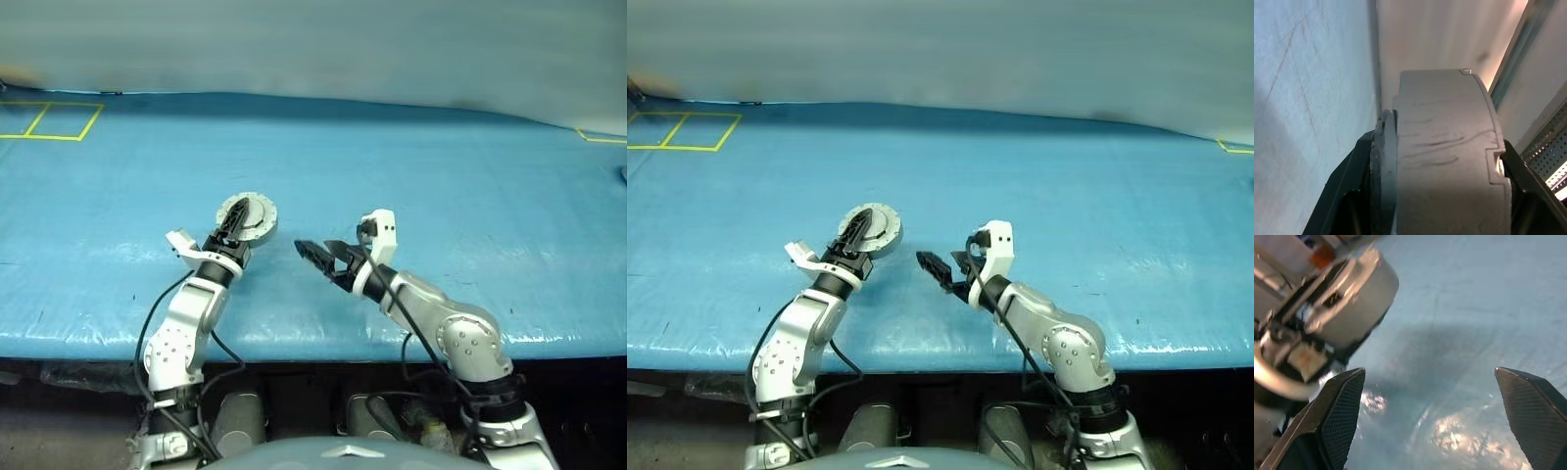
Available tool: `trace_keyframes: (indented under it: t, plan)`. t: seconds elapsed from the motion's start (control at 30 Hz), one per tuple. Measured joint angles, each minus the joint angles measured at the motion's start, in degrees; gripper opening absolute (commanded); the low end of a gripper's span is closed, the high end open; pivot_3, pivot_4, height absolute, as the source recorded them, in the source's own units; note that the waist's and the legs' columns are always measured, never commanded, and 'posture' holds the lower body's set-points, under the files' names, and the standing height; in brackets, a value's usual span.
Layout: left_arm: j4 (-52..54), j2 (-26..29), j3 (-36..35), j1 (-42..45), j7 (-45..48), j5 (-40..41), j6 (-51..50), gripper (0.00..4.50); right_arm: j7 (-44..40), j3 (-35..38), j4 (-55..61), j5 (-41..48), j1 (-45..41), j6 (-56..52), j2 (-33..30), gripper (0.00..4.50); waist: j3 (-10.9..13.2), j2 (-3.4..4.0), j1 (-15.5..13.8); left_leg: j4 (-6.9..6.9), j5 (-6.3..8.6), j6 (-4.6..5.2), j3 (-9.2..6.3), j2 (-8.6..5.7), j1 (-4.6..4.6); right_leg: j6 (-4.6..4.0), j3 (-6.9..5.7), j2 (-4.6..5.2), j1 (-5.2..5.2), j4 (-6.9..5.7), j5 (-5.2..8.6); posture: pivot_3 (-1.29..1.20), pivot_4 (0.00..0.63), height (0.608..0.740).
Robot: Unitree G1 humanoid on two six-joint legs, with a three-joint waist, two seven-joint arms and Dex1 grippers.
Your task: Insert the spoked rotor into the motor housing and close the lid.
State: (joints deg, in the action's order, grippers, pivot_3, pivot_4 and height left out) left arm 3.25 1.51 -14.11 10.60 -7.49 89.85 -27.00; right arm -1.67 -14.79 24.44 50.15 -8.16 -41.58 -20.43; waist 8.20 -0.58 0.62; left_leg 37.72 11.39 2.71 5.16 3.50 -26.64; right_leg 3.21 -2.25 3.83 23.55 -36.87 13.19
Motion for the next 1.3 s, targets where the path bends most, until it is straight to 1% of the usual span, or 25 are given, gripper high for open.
trace_keyframes:
  t: [0.1, 0.17, 0.27, 0.37, 0.5, 0.6, 0.67, 0.8, 0.83, 0.9, 0.93, 1.03, 1.07, 1.13, 1.2, 1.27, 1.3]
  plan:
    - [-7.30, 2.74, -2.26, 5.44, 0.44, -2.86, -0.24, 2.38, -4.84, -5.35, 0.13, -11.63, 3.20, 6.51, -2.98, 4.50, 0.01, -0.02, -0.06, -0.02, -0.04, -0.06, -0.03, 0.01, 0.00, 0.01, 0.01, -0.06, 0.00, -0.02, -0.01, 0.00, 0.150, 0.740]
    - [-13.40, 4.77, -3.46, 9.45, 1.59, -5.53, -1.09, 2.38, -6.14, -7.46, -0.60, -20.25, 4.79, 12.68, -3.78, 4.50, 0.02, -0.04, -0.07, 0.02, -0.04, -0.07, -0.02, -0.01, -0.01, 0.07, 0.01, -0.06, -0.01, 0.00, -0.01, 0.00, 0.150, 0.740]
    - [-22.63, 6.65, -4.60, 15.71, 3.35, -10.01, -1.58, 2.38, -5.82, -8.30, -4.49, -30.08, 6.81, 21.05, -2.30, 4.50, 0.10, -0.19, -0.26, 0.10, -0.05, -0.07, -0.06, -0.02, -0.01, 0.18, -0.02, -0.07, -0.05, 0.02, 0.02, 0.00, 0.150, 0.740]
    - [-30.95, 7.38, -5.61, 21.96, 5.93, -15.13, -1.22, 2.38, -4.99, -8.53, -8.50, -37.41, 8.47, 26.93, -0.41, 4.50, 0.18, -0.33, -0.42, 0.13, -0.05, -0.07, -0.06, -0.04, -0.04, 0.17, 0.00, -0.07, -0.07, 0.02, -0.02, 0.00, 0.150, 0.740]
    - [-42.97, 8.11, -6.88, 30.82, 10.25, -22.04, 0.29, 2.38, -5.32, -8.32, -10.49, -42.15, 9.97, 28.64, 1.94, 4.50, 0.27, -0.47, -0.47, 0.10, -0.06, -0.11, -0.07, -0.03, -0.06, 0.13, 0.00, -0.08, -0.06, 0.00, -0.07, 0.00, 0.150, 0.740]
    - [-52.45, 8.98, -7.18, 36.47, 12.53, -27.65, 1.49, 2.38, -5.57, -8.12, -10.60, -43.82, 10.91, 28.52, 3.74, 4.50, 0.29, -0.50, -0.32, 0.02, -0.08, -0.15, -0.08, -0.02, -0.06, 0.38, -0.01, -0.11, -0.02, 0.01, -0.21, 0.00, 0.150, 0.740]
    - [-57.78, 9.17, -7.47, 39.12, 13.36, -31.36, 2.73, 2.38, -5.82, -7.99, -10.62, -44.80, 11.36, 28.42, 4.73, 4.50, 0.30, -0.52, -0.09, -0.03, -0.08, -0.16, -0.09, -0.02, -0.06, 0.38, 0.00, -0.11, -0.01, 0.03, -0.21, 0.00, 0.150, 0.740]
    - [-64.83, 9.13, -8.55, 42.65, 14.83, -37.02, 5.90, 2.38, -6.39, -7.44, -10.58, -46.24, 11.60, 28.13, 5.95, 4.50, 0.34, -0.58, -0.01, -0.07, -0.11, -0.21, -0.11, -0.01, -0.05, 0.37, -0.02, -0.11, 0.00, 0.01, -0.20, 0.00, 0.150, 0.740]
    - [-65.77, 9.22, -8.67, 43.28, 14.95, -38.13, 6.47, 2.38, -6.63, -7.32, -10.57, -46.56, 11.60, 27.73, 6.25, 4.50, 0.34, -0.58, -0.01, -0.07, -0.11, -0.22, -0.11, -0.01, -0.04, 0.37, -0.03, -0.11, 0.00, 0.00, -0.21, 0.00, 0.150, 0.740]
    - [-67.17, 9.41, -9.08, 44.30, 15.11, -40.40, 6.50, 3.11, -6.86, -7.25, -10.54, -47.23, 11.69, 27.06, 6.94, 4.50, 0.34, -0.58, 0.01, -0.06, -0.13, -0.24, -0.13, 0.00, -0.02, 0.37, -0.03, -0.11, -0.01, -0.03, -0.21, 0.00, 0.150, 0.740]
    - [-67.63, 9.65, -9.16, 44.49, 15.14, -41.43, 6.22, 3.36, -6.99, -7.24, -10.44, -47.51, 11.69, 26.88, 7.24, 4.50, 0.33, -0.57, 0.02, -0.06, -0.13, -0.24, -0.12, 0.01, 0.01, 0.37, -0.03, -0.11, -0.03, -0.04, -0.21, 0.00, 0.150, 0.740]
    - [-67.01, 10.20, -10.01, 44.37, 16.46, -42.67, 4.18, 4.34, -7.17, -7.13, -10.03, -47.94, 11.82, 26.11, 8.02, 4.50, 0.30, -0.56, 0.15, -0.05, -0.13, -0.25, -0.10, 0.04, 0.16, 0.37, -0.02, -0.11, -0.12, -0.06, -0.21, 0.00, 0.150, 0.740]
    - [-65.45, 10.61, -10.03, 43.57, 16.99, -43.19, 2.51, 4.46, -7.20, -7.11, -9.91, -48.09, 11.92, 26.07, 8.33, 4.50, 0.27, -0.54, 0.39, -0.05, -0.13, -0.25, -0.08, 0.06, 0.23, 0.36, 0.00, -0.11, -0.15, -0.08, -0.20, 0.00, 0.150, 0.740]
    - [-63.06, 11.43, -9.99, 41.99, 17.54, -44.08, 0.15, 4.46, -7.27, -7.03, -9.78, -48.30, 12.14, 26.01, 8.67, 4.50, 0.23, -0.51, 0.84, -0.08, -0.13, -0.27, -0.04, 0.10, 0.40, 0.32, 0.01, -0.11, -0.21, -0.11, -0.21, 0.00, 0.150, 0.740]
    - [-57.69, 12.71, -9.80, 37.34, 17.71, -44.51, -3.70, 4.46, -7.82, -6.93, -9.73, -48.32, 12.64, 25.79, 8.92, 4.50, 0.20, -0.51, 1.55, -0.33, -0.09, -0.32, 0.11, 0.12, 1.11, 0.19, 0.08, -0.06, -0.78, -0.07, -0.15, 0.00, 0.150, 0.740]
    - [-47.87, 14.24, -8.46, 30.47, 17.80, -44.82, -8.22, 4.46, -8.54, -6.87, -9.71, -48.29, 12.97, 25.01, 9.15, 4.50, 0.02, -0.53, 2.40, -0.66, -0.02, -0.46, 0.26, 0.19, 1.88, -0.33, 0.08, 0.07, -1.04, -0.06, 0.17, 0.00, 0.150, 0.740]
    - [-42.69, 14.83, -7.53, 26.63, 17.89, -45.11, -10.04, 4.46, -8.86, -6.69, -9.76, -48.28, 13.11, 24.72, 9.15, 4.50, -0.16, -0.47, 2.59, -0.76, 0.03, -0.55, 0.27, 0.37, 2.15, -0.43, 0.09, 0.12, -1.20, -0.09, 0.24, 0.00, 0.150, 0.740]
